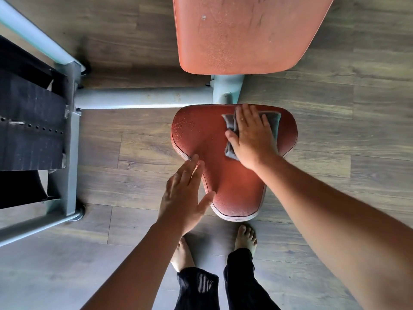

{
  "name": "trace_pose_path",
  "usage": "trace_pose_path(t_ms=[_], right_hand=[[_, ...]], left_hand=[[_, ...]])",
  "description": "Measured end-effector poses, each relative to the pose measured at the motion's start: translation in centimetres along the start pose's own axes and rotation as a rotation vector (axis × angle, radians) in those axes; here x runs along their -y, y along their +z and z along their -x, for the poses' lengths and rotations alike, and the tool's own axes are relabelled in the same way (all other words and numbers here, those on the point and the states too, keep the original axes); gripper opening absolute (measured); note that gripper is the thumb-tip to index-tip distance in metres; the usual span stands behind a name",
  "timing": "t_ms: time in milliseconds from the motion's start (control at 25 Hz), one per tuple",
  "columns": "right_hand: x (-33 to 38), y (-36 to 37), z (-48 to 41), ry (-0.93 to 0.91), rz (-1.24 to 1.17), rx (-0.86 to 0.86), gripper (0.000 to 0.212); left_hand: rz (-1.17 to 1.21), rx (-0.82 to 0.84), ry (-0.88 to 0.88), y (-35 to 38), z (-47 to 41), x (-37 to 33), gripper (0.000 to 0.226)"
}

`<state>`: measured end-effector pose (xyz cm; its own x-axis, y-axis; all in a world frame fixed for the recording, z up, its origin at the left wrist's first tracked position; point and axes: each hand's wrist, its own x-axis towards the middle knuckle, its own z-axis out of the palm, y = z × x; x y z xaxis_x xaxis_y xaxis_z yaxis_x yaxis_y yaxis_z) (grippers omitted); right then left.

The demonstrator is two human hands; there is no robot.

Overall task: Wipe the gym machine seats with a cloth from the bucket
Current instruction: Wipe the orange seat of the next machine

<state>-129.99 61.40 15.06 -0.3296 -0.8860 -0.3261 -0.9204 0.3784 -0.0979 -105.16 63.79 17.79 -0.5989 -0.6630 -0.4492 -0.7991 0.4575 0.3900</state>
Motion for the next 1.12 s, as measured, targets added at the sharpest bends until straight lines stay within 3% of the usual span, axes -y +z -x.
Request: trace_pose_path(t_ms=[200, 320, 440, 520, 600, 720, 840, 960, 1120], right_hand=[[-2.8, 0.1, 7.6, -0.331, -0.040, -0.007, 0.071], [-5.2, -0.5, 1.8, -0.110, -0.003, -0.021, 0.074], [-3.2, -1.1, -2.5, 0.139, -0.012, 0.013, 0.077], [-0.2, -0.4, -0.2, 0.074, -0.036, 0.004, 0.078], [1.0, 0.4, 5.3, -0.113, -0.045, -0.006, 0.076], [-2.4, 0.0, 7.2, -0.338, -0.024, 0.018, 0.073], [-4.6, -0.9, 1.2, -0.198, 0.037, 0.015, 0.074], [-0.7, -0.5, -1.8, 0.001, 0.010, 0.018, 0.078], [4.4, 0.0, 3.3, -0.317, -0.028, 0.048, 0.076]], left_hand=[[0.020, -0.019, 0.035, 0.4, -0.5, -0.7, 0.079], [-0.006, -0.018, 0.049, 0.5, -0.7, -0.4, 0.079], [-0.016, -0.037, 0.055, 0.5, -0.7, -0.4, 0.078], [-0.006, -0.039, 0.047, 0.5, -0.6, -0.6, 0.079], [-0.001, -0.047, 0.048, 0.6, -0.5, -0.7, 0.079], [-0.003, -0.038, 0.046, 0.6, -0.7, -0.6, 0.078], [-0.016, -0.027, 0.059, 0.3, -0.7, -0.2, 0.078], [-0.006, -0.062, 0.013, -0.3, -1.1, 0.6, 0.076], [0.034, -0.115, -0.142, -1.7, -2.2, 2.6, 0.080]])
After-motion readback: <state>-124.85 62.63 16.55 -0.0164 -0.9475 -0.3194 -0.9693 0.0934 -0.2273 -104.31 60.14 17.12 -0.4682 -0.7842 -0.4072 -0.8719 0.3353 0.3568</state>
